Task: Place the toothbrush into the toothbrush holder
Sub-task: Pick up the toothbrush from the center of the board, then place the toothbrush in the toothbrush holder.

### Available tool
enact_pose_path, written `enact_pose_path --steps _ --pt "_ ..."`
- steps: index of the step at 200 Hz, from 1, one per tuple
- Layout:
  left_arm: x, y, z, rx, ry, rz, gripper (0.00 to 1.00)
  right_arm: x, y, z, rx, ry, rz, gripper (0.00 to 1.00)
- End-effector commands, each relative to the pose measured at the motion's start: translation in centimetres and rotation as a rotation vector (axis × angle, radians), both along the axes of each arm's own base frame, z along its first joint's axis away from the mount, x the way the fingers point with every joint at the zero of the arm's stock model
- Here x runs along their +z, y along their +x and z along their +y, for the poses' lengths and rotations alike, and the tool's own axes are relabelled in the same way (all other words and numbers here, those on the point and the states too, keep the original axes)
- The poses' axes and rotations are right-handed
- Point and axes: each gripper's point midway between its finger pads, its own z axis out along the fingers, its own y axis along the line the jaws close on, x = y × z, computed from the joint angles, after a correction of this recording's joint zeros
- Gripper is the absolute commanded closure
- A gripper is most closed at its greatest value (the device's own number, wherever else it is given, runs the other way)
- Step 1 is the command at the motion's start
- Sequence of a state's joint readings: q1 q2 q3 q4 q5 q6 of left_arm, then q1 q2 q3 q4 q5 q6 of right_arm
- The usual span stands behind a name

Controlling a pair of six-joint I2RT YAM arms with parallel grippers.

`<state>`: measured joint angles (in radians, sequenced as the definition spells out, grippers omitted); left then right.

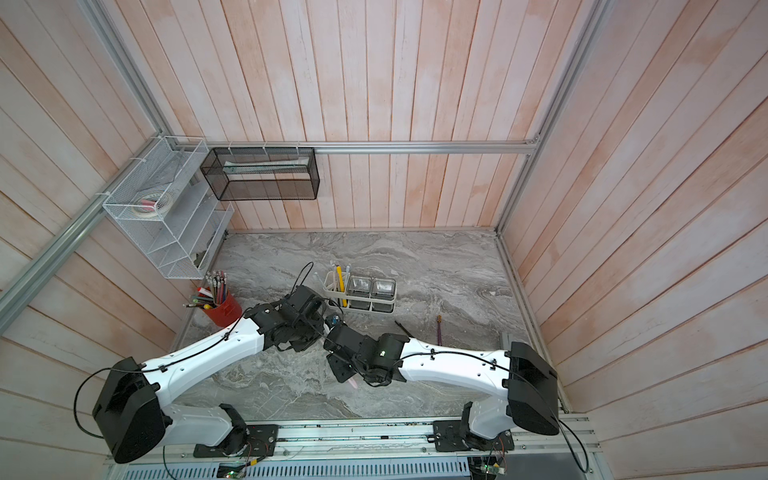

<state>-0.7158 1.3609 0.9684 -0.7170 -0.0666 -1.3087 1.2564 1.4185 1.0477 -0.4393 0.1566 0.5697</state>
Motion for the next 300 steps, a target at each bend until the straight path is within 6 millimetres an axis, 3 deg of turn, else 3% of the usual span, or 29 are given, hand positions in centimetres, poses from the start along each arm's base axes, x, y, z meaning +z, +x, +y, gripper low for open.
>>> enact_pose_path --steps 1,23,50,67,78,90,124,172,222,250,300 --pt "0.4 0.3 -0.2 -0.006 -0.015 -0.012 1.0 2.4 0.2 -0.3 -0.002 0.081 -0.056 0.42" --pt "0.2 0.5 -0.2 -0.02 0.005 -0.013 1.0 4.6 0.4 -0.9 -0.011 0.139 -0.097 0.36" --pt "0.6 1.6 1.0 -0.035 0.071 -0.049 1.0 7.5 0.9 -3.1 -0.053 0.184 -0.175 0.32" --pt "1.9 2.9 1.8 -0.063 0.117 -0.118 1.0 9.3 1.2 -4.9 -0.081 0.222 -0.232 0.24" --pt "3.1 3.8 2.4 -0.069 0.152 -0.175 1.0 10.2 1.3 -6.2 -0.103 0.25 -0.267 0.13" --pt "5.1 4.8 2.8 -0.077 0.177 -0.251 1.0 11.0 1.2 -7.4 -0.113 0.281 -0.298 0.02" --pt "12.4 6.9 3.6 -0.087 0.23 -0.486 1.0 11.9 1.1 -9.8 -0.143 0.34 -0.342 0.02" --pt "24.6 8.5 5.4 -0.072 0.323 -0.831 1.0 11.4 1.2 -11.0 -0.166 0.322 -0.354 0.02" --pt "32.5 10.7 5.9 -0.062 0.509 -1.086 1.0 11.6 1.5 -11.5 -0.175 0.326 -0.375 0.02" --pt "34.5 12.5 4.9 -0.071 0.587 -1.185 1.0 11.6 1.5 -11.4 -0.168 0.326 -0.38 0.02" --pt "33.3 15.8 2.8 -0.073 0.695 -1.281 1.0 11.0 1.3 -11.1 -0.15 0.33 -0.37 0.02"
